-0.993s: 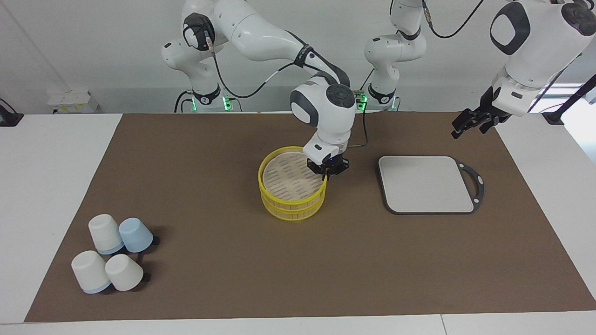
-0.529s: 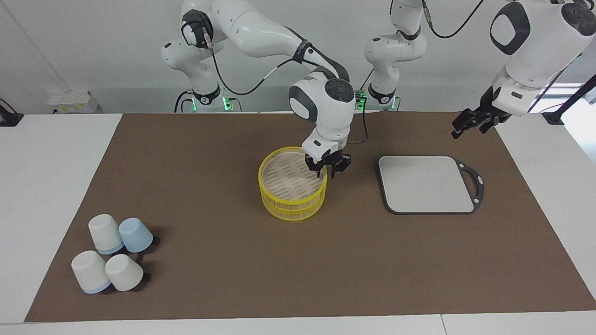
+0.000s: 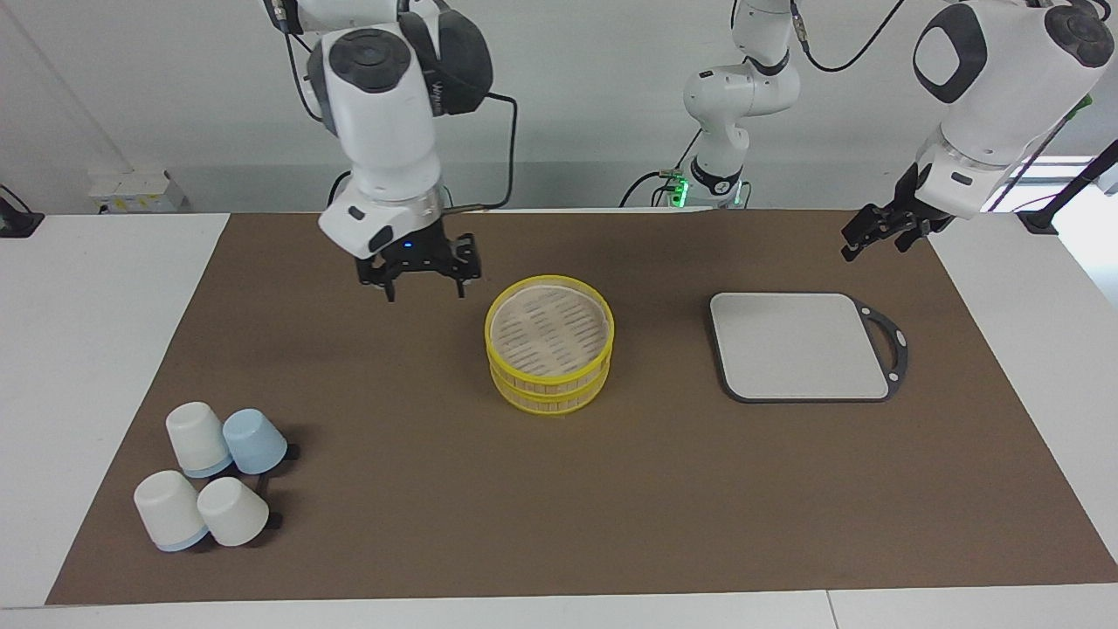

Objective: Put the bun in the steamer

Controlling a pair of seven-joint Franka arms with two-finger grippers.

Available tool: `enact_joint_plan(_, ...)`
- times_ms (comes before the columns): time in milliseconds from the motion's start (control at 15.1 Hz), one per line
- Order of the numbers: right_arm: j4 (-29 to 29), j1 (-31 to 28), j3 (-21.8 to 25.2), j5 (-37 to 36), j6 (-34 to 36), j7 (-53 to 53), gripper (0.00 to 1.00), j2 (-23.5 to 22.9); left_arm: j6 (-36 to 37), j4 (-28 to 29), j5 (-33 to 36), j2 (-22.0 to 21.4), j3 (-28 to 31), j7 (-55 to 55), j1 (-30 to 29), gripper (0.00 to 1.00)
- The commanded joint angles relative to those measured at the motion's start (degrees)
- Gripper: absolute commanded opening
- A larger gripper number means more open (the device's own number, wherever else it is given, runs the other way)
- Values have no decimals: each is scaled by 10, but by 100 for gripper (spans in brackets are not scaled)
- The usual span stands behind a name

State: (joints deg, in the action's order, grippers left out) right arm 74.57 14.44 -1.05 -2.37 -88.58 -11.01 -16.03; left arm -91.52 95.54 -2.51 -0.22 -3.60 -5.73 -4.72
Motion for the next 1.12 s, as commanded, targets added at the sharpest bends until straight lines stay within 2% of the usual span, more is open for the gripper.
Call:
enact_joint_plan(0, 37, -69, -11, 13, 4, 67, 100, 39, -10, 3, 10, -5, 3, 5, 7, 100)
enact_joint_plan(199, 105, -121, -10, 14, -4, 105, 100, 87, -12, 1, 10, -7, 3, 7, 5, 100)
enact_joint_plan(397, 119, -154, -9, 14, 0, 107, 100, 100, -27, 3, 10, -8, 3, 6, 3, 100)
enact_joint_plan(529, 162, -155, -9, 14, -4, 107, 100, 135, -29, 3, 10, -8, 3, 6, 3, 100)
enact_joint_plan(728, 232, -162, -9, 16, -56, 107, 100, 170, -31, 4, 10, -9, 3, 7, 2, 100)
enact_joint_plan(1059, 244, -194, -8, 36, -62, 153, 100, 176, -31, 3, 10, -9, 3, 6, 1, 100)
